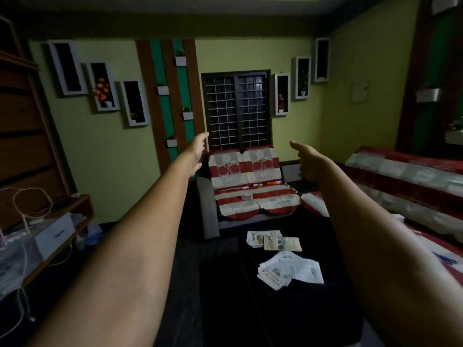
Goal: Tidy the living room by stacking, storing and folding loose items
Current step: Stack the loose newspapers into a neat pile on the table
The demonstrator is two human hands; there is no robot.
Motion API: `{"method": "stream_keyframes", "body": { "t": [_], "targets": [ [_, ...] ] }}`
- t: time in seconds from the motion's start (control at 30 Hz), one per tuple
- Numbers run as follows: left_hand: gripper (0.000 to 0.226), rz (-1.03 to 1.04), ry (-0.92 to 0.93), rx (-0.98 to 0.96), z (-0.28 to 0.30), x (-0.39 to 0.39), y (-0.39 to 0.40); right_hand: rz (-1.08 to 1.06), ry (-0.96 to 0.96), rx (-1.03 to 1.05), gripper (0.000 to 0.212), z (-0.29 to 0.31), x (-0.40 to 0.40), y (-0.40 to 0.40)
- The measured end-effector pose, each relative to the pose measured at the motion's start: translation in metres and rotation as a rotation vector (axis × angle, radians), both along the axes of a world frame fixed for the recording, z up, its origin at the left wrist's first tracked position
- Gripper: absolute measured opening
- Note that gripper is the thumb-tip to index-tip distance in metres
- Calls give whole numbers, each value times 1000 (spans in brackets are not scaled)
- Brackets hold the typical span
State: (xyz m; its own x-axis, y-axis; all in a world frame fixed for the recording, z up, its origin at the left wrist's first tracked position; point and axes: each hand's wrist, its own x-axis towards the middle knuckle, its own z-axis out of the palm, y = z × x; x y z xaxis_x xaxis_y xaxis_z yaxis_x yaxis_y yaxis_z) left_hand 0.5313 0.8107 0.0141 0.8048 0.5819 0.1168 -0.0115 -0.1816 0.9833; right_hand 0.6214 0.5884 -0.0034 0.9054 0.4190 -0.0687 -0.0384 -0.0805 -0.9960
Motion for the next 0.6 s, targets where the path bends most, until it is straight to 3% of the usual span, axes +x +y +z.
{"method": "stream_keyframes", "body": {
  "t": [0.23,0.43,0.6],
  "targets": [
    [54,-29,18,-38,-8,82,108,-36,-39,-101,59,-2,75,108],
    [51,-119,25,-37,-16,161,195,-119,-47,-119,77,-24,161,186],
    [56,-216,23,19,0,242,273,-213,-76,-89,75,-15,218,250]
  ]
}}
